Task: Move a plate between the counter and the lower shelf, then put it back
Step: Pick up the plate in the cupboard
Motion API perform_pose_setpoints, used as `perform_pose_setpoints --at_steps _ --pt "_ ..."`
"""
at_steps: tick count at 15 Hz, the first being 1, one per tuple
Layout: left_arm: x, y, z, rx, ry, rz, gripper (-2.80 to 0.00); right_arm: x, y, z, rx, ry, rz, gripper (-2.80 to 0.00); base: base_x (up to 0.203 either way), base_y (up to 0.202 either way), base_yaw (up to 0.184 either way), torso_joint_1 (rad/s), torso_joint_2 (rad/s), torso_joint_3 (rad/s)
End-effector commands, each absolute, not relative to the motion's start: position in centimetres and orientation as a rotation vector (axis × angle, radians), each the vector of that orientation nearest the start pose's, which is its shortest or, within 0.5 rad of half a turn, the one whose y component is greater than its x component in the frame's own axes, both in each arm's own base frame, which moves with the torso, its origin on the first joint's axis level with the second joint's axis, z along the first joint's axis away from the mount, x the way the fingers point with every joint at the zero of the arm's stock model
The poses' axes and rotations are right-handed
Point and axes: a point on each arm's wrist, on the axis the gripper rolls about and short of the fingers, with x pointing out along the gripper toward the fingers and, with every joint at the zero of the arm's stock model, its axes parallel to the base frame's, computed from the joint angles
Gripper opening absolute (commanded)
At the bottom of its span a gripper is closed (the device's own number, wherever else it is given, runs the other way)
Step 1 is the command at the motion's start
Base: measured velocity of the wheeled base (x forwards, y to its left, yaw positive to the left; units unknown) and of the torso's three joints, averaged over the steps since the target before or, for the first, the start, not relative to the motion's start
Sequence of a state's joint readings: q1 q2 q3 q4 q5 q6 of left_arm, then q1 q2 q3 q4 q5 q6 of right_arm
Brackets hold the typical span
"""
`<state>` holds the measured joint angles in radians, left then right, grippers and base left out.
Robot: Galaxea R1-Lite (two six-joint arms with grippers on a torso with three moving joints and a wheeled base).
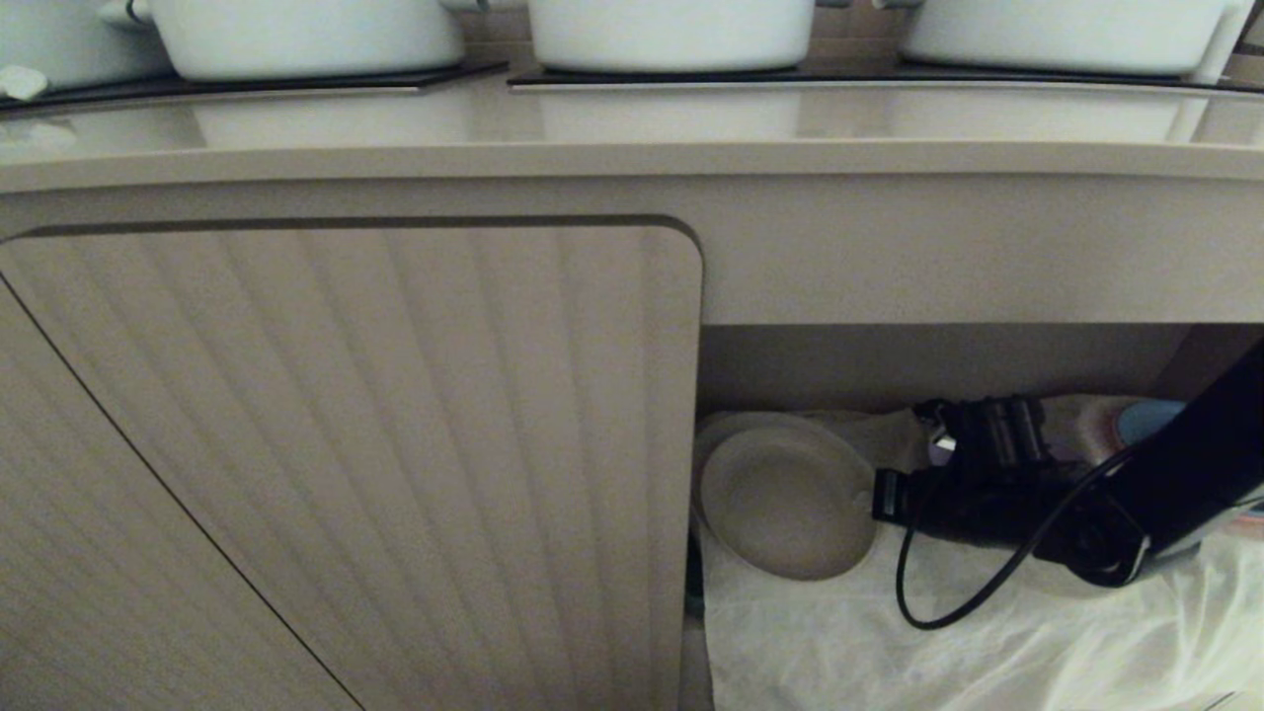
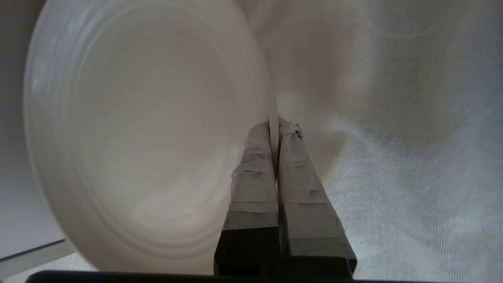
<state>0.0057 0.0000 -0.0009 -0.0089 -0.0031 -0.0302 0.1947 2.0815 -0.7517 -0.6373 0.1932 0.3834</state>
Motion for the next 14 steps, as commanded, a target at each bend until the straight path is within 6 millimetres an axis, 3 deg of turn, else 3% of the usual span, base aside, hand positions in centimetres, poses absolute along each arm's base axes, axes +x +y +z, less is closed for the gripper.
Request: perform_pose_setpoints --at_steps 1,3,4,9,14 --pt "-2.3 0.0 7.6 -0.031 -0.009 0.003 -2.8 33.6 7.1 3.5 0.363 0.787 0.228 -2.8 0.0 0.0 0.0 0.0 0.0 0.0" --pt "-2.3 0.0 7.6 -0.031 -0.009 0.003 -2.8 33.5 7.1 3.2 0.363 0.797 0.226 -2.8 0.0 0.0 0.0 0.0 0.0 0.0" --pt "-2.3 0.0 7.7 -0.031 -0.011 0.003 -2.8 33.6 7.1 3.2 0.363 0.794 0.227 0.0 0.0 0.0 0.0 0.0 0.0 0.0" --pt "-2.3 0.0 7.7 -0.031 -0.01 0.003 -2.8 33.6 7.1 3.1 0.357 0.79 0.228 0.0 0.0 0.0 0.0 0.0 0.0 0.0" --pt "-2.3 0.0 7.7 -0.031 -0.011 0.003 -2.8 33.5 6.8 4.5 0.36 0.748 0.23 0.0 0.0 0.0 0.0 0.0 0.0 0.0"
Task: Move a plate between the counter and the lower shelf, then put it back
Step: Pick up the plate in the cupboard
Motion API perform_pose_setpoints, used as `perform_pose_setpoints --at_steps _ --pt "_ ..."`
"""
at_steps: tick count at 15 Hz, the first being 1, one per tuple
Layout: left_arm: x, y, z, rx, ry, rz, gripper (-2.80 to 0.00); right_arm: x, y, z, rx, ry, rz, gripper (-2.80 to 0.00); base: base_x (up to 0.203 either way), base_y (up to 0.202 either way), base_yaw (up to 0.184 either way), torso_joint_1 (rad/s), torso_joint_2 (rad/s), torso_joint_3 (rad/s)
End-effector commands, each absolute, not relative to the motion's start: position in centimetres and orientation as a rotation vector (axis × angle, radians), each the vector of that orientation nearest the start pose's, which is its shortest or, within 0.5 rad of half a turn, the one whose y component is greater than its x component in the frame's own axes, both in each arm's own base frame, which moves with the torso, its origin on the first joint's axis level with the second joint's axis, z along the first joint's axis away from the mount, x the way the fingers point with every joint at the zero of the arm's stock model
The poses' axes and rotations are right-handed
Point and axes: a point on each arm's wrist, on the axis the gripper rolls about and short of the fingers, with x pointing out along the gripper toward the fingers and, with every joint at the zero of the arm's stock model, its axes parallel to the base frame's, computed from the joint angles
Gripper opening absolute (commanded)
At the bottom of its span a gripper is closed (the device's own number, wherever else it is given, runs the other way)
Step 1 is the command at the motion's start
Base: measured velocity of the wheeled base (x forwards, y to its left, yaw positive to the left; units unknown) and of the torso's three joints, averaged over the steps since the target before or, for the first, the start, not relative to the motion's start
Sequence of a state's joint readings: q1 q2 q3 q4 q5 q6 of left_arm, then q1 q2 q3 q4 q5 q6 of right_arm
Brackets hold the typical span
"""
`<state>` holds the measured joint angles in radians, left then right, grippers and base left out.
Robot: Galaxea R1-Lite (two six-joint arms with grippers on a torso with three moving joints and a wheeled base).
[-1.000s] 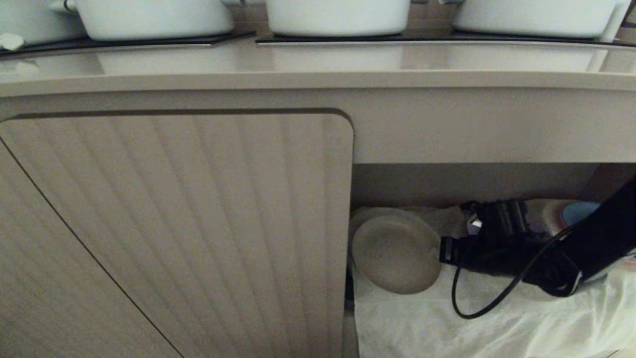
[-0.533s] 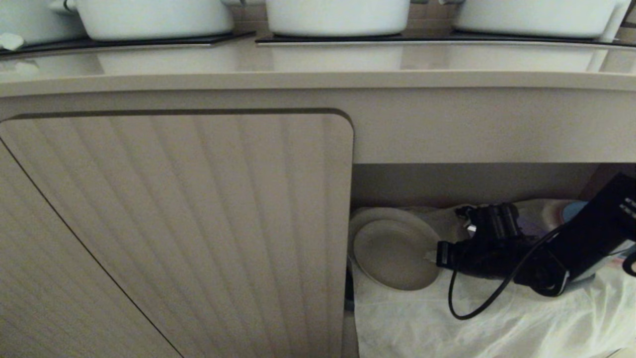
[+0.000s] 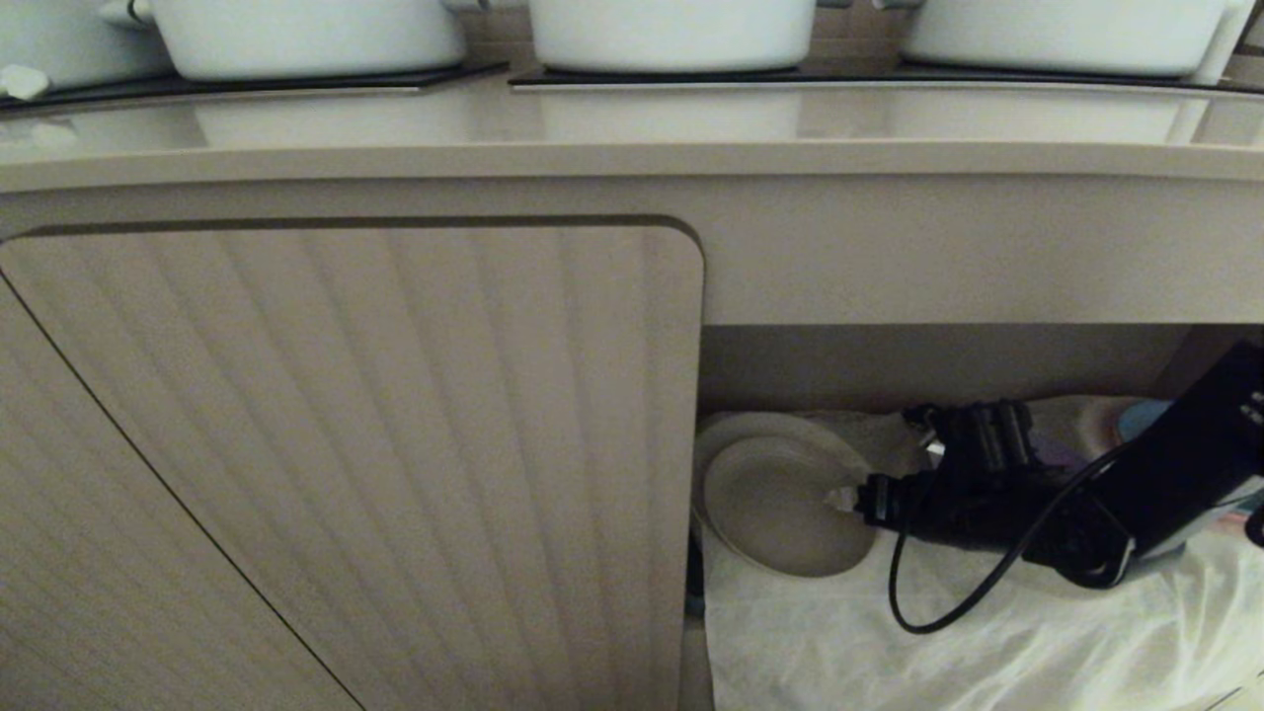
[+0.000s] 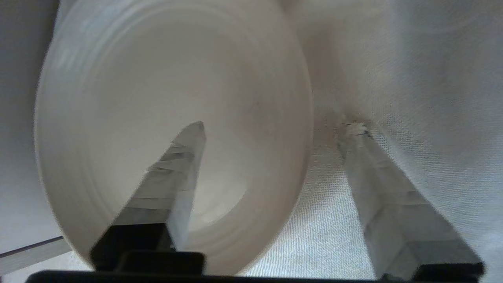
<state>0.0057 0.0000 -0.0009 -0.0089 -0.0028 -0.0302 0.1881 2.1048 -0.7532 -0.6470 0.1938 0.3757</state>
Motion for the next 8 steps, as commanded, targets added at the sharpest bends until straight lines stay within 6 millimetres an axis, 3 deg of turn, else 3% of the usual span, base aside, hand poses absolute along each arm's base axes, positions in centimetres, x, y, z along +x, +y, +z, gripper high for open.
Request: perform_pose_setpoints --at_steps 1,8 --pt "-2.3 0.0 7.7 -0.031 -0.01 0.003 -2.8 33.3 6.7 4.9 0.362 0.737 0.233 0.0 0.0 0.0 0.0 0.0 0.0 0.0" --pt "-2.3 0.0 7.7 -0.031 -0.011 0.003 -2.8 32.6 8.2 5.7 0.349 0.726 0.285 0.0 0.0 0.0 0.0 0.0 0.0 0.0"
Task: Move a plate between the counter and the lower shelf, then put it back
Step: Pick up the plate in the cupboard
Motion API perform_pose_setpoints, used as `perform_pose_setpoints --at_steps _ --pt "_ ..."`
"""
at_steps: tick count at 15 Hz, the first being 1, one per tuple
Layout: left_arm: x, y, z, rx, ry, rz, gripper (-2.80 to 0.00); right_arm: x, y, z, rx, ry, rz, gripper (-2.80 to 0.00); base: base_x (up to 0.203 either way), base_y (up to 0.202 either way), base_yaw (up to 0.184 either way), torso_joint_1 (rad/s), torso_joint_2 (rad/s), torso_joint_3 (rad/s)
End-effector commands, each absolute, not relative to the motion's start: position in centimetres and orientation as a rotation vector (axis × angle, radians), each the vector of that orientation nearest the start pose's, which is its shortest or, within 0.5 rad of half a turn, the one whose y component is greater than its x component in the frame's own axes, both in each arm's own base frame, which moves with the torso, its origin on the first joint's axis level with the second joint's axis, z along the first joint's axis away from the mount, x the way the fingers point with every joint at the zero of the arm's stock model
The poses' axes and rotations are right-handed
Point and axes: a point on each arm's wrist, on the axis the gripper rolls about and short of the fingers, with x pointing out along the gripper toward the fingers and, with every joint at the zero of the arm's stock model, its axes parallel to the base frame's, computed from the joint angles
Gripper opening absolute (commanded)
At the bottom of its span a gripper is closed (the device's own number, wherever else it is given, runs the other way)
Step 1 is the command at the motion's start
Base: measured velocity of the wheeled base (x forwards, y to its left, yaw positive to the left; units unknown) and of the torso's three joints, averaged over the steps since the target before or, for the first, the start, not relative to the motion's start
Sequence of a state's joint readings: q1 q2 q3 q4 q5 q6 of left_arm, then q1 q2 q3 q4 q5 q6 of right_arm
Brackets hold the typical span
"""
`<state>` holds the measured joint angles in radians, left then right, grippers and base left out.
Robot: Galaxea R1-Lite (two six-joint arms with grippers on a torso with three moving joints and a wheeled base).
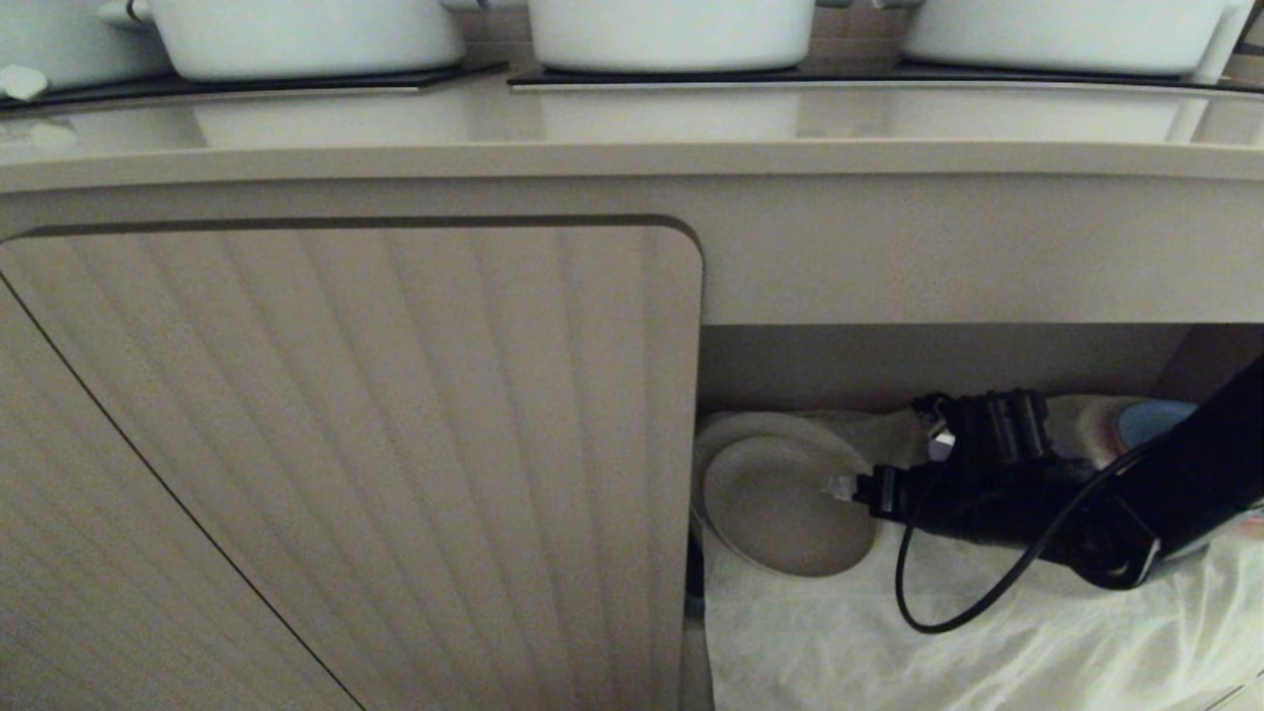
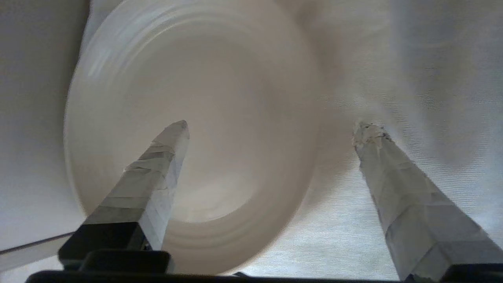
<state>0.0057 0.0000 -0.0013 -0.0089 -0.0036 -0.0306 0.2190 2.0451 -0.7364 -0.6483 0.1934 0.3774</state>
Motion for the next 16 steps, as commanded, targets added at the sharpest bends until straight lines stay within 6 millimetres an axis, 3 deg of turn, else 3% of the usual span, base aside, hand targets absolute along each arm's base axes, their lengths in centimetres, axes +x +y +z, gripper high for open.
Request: perform_pose_setpoints --at_steps 1,16 --pt "-2.3 0.0 7.7 -0.031 -0.011 0.003 -2.8 32.5 8.5 5.5 0.347 0.733 0.291 0.0 0.0 0.0 0.0 0.0 0.0 0.0" --pt "-2.3 0.0 7.7 -0.031 -0.01 0.003 -2.8 34.4 9.6 3.0 0.343 0.732 0.308 0.0 0.0 0.0 0.0 0.0 0.0 0.0"
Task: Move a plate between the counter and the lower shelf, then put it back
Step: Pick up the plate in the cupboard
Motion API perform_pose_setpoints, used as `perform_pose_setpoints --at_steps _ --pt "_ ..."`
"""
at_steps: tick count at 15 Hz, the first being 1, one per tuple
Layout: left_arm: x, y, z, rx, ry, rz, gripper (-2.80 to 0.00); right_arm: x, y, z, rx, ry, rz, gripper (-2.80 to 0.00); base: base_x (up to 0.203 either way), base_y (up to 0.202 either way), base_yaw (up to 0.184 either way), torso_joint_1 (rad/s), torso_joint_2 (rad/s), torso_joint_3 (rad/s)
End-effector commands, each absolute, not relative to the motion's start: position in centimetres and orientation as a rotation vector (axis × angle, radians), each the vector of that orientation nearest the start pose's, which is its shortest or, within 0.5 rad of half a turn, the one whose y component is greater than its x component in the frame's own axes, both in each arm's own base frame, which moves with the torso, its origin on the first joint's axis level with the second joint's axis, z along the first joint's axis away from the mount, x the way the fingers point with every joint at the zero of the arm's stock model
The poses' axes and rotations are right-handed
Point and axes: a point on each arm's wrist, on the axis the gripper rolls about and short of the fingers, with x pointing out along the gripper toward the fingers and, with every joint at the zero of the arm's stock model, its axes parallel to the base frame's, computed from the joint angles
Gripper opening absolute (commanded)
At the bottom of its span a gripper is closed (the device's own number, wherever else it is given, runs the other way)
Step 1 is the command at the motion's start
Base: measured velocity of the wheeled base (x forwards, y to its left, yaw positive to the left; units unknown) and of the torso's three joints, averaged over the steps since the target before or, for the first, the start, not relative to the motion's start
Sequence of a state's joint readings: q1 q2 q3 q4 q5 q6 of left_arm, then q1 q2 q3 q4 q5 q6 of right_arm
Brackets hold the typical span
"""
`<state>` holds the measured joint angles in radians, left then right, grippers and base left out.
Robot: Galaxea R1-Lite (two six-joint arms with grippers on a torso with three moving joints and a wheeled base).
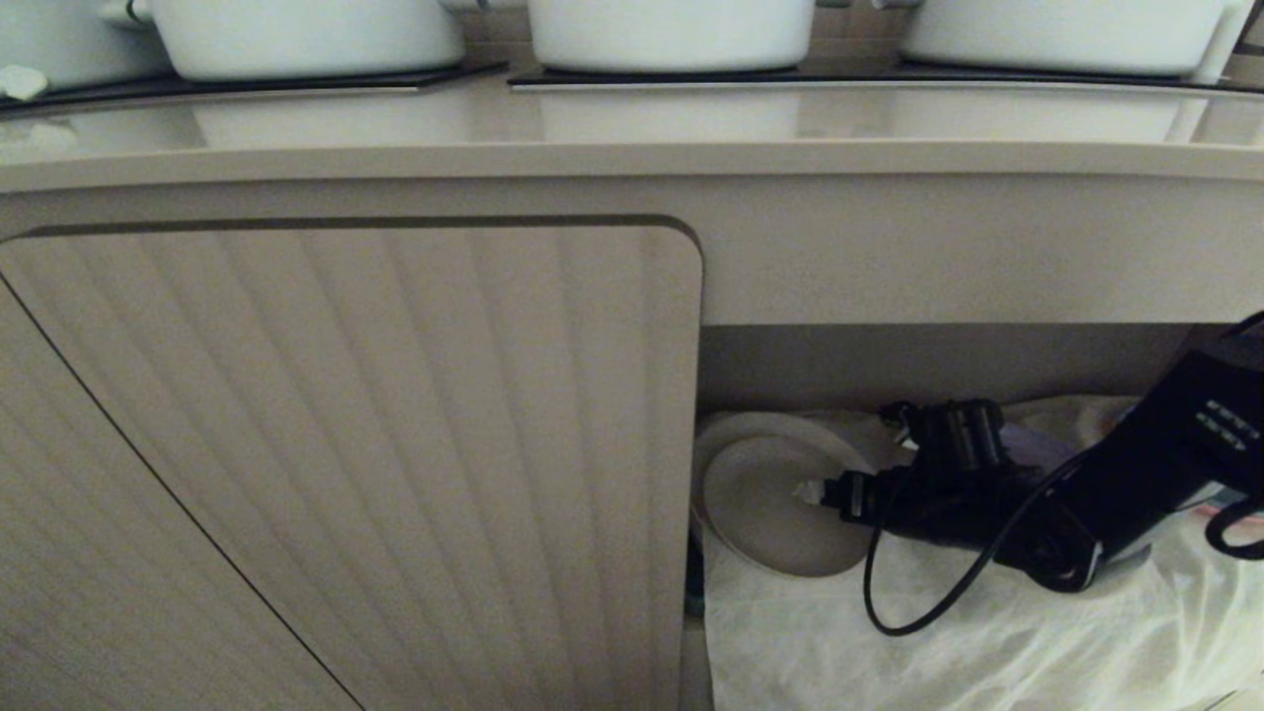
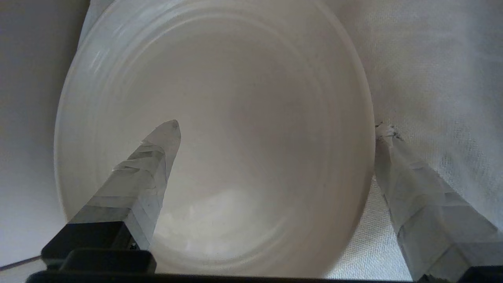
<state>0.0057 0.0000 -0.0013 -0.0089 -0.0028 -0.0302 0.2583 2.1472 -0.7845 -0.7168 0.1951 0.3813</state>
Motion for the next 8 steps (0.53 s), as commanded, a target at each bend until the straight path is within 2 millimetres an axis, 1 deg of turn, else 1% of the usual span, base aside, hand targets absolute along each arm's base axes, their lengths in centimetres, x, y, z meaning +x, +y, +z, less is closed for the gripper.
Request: perform_pose_setpoints --at_steps 1,4,5,8 --pt "-2.28 -0.02 7.65 -0.031 -0.01 0.003 -2.8 34.5 9.66 3.05 0.342 0.731 0.311 0.0 0.0 0.0 0.0 0.0 0.0 0.0" --pt "-2.29 -0.02 7.68 -0.031 -0.011 0.003 -2.8 34.52 9.67 2.94 0.343 0.734 0.31 0.0 0.0 0.0 0.0 0.0 0.0 0.0" --pt "-2.29 -0.02 7.68 -0.031 -0.011 0.003 -2.8 34.57 9.68 2.88 0.343 0.733 0.31 -2.8 0.0 0.0 0.0 0.0 0.0 0.0" --pt "-2.28 -0.02 7.64 -0.031 -0.009 0.003 -2.8 34.8 9.69 3.08 0.347 0.725 0.312 -2.8 0.0 0.0 0.0 0.0 0.0 0.0"
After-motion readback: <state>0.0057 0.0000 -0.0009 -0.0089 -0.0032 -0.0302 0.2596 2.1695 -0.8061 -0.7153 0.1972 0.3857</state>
